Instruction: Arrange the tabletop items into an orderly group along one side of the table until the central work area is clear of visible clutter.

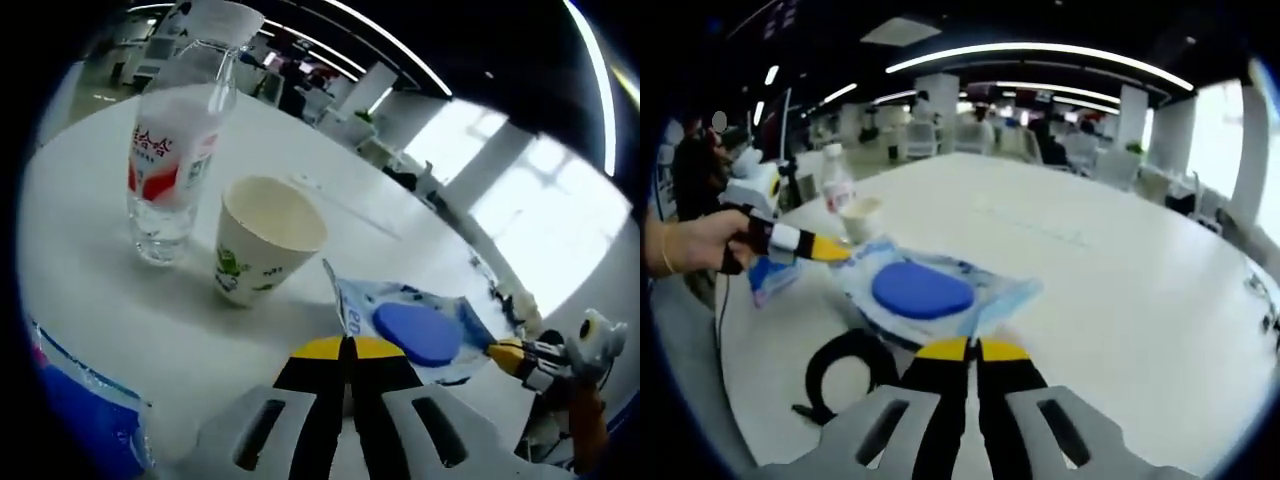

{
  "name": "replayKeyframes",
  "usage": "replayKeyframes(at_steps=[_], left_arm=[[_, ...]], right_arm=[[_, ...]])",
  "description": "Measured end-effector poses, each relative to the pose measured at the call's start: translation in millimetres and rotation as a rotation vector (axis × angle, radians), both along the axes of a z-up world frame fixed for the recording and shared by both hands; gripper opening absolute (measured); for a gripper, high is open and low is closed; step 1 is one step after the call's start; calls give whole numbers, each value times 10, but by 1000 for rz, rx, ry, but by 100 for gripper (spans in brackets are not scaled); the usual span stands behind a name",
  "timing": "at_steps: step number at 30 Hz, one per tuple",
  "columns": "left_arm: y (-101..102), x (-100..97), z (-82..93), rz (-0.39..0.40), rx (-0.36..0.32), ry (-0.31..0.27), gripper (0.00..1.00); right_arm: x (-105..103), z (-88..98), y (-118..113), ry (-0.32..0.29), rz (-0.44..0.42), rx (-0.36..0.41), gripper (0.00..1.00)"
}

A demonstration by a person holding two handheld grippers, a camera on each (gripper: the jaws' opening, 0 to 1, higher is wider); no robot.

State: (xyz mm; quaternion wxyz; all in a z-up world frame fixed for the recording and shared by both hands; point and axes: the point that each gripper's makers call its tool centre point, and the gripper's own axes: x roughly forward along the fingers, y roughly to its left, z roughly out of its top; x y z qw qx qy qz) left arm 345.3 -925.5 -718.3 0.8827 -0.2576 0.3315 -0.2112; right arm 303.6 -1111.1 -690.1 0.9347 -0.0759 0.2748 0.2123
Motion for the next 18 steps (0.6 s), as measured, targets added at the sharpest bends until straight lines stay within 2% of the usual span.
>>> replayKeyframes(at_steps=[7, 18], left_arm=[[-34, 137, -34, -3, 28, -33, 0], [61, 270, -154, 16, 74, -59, 0]], right_arm=[[176, -63, -30, -1, -6, 5, 0], [315, -192, 61, 10, 2, 30, 0]])
